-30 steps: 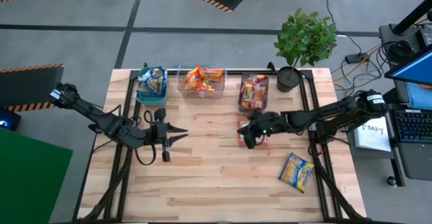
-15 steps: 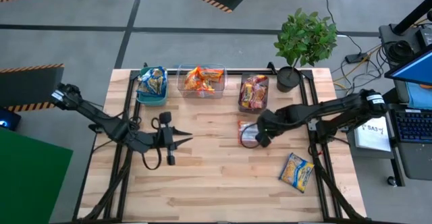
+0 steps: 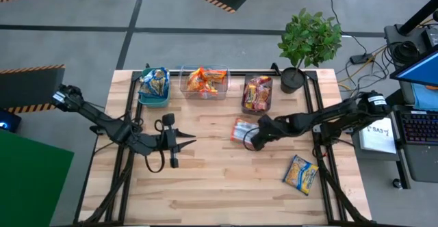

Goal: Sort Maruchan noodles
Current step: Put the orange noodle pack into the transparent bin

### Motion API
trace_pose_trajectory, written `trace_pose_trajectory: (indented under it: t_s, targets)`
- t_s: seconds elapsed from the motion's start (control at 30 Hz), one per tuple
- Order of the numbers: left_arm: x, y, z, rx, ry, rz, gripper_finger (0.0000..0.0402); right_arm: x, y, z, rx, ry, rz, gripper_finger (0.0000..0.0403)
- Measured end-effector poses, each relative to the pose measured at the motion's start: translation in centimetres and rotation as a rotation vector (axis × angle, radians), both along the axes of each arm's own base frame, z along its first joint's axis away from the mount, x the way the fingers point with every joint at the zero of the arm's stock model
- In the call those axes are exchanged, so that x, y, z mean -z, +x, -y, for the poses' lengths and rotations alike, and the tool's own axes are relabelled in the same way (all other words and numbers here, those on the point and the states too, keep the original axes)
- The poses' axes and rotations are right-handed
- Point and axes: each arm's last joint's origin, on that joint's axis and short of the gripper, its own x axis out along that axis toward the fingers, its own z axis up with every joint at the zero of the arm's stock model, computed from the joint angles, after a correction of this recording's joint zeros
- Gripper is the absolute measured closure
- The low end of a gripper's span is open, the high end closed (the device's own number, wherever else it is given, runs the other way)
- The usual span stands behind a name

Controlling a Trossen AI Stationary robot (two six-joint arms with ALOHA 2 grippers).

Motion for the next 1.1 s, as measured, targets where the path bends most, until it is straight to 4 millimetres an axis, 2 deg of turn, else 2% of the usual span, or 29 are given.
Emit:
trace_pose_trajectory:
  t_s: [0.1, 0.2, 0.5, 0.7, 0.83, 0.97, 1.1]
  targets:
    - [0.0, 0.0, 0.0, 0.0, 0.001, 0.0, 0.0361, -0.5, 2.1, -0.2, -0.031, -0.003, 0.199, 0.0394]
    - [0.0, 0.0, 0.0, 0.0, 0.0, 0.004, 0.0361, -1.8, 4.1, -0.4, -0.093, -0.01, 0.306, 0.0394]
    - [0.0, 0.1, 0.0, 0.002, 0.005, 0.001, 0.0361, -5.9, 6.7, -0.7, -0.343, -0.201, 0.207, 0.0394]
    - [0.0, 0.1, 0.0, 0.003, 0.009, 0.0, 0.0361, -7.9, 7.6, -1.4, -0.505, -0.342, 0.275, 0.0394]
    - [0.0, 0.1, 0.0, 0.004, 0.012, -0.001, 0.0361, -7.7, 7.8, -2.5, -0.607, -0.441, 0.38, 0.0394]
    - [0.1, 0.1, 0.1, 0.004, 0.014, -0.004, 0.0361, -6.5, 7.4, -3.4, -0.664, -0.521, 0.495, 0.0394]
    - [0.6, 0.7, 0.4, 0.003, 0.02, -0.014, 0.0361, -4.8, 6.5, -3.5, -0.686, -0.588, 0.577, 0.0394]
